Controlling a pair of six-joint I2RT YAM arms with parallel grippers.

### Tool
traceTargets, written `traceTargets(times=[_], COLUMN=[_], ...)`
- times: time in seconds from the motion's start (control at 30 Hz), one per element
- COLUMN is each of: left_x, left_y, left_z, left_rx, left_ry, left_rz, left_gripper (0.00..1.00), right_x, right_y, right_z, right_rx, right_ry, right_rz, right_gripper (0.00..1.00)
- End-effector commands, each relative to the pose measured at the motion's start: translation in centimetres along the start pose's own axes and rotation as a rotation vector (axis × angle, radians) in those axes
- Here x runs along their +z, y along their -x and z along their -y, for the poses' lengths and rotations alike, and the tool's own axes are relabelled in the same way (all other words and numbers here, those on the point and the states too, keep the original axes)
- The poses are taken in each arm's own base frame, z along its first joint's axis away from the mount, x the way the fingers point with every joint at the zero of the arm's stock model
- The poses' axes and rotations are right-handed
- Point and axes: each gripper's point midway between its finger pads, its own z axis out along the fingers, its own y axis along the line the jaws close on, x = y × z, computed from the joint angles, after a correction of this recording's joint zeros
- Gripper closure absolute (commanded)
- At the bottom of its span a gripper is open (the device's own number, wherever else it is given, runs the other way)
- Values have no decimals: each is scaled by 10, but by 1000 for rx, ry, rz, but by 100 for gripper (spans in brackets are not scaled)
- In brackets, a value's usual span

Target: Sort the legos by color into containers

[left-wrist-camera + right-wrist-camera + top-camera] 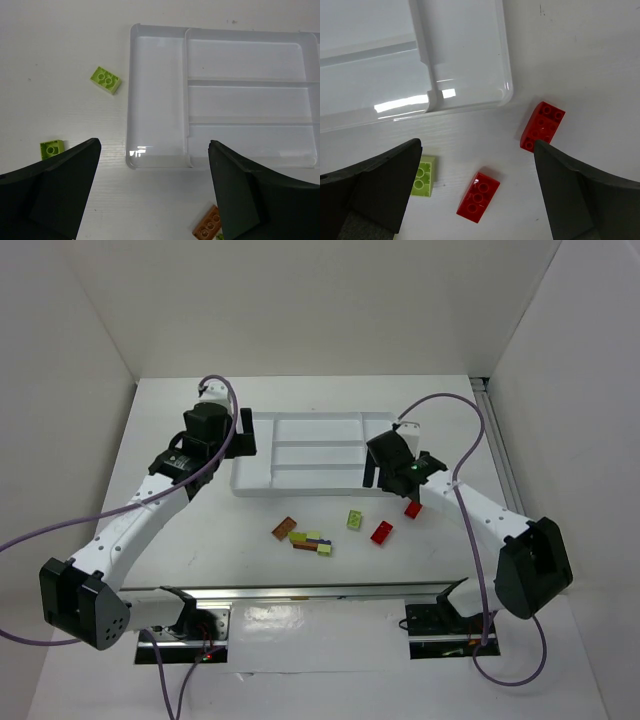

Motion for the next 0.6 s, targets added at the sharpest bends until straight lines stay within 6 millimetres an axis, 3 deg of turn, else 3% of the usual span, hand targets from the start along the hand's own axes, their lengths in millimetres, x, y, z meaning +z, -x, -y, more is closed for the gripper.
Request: traceTargets(times=[0.0, 0.23, 0.43, 0.47, 0.5, 0.57], left_x=[-7, 1, 3, 2, 2, 3], left_y=[21, 9, 10, 8, 8, 3], left_z=[1, -4, -2, -2, -2, 0], left_rx=[-19, -17, -45, -51, -60, -57], left_ry=[3, 48, 55, 57, 58, 46], left_rz=[57, 4, -16, -24, -24, -37], left_gripper=[0, 0, 0, 0, 0, 0], right_x=[-6, -15, -20, -22, -19, -19], right_y=[10, 14, -6, -12, -26, -31], right_z=[8, 27, 60, 51, 57, 53], right_rx=[61, 123, 228, 236, 224, 255], right_ry=[-16, -75, -125, -47, -48, 21], right_rz=[51, 93, 28, -13, -50, -51], right_gripper=[0, 0, 4, 4, 4, 4])
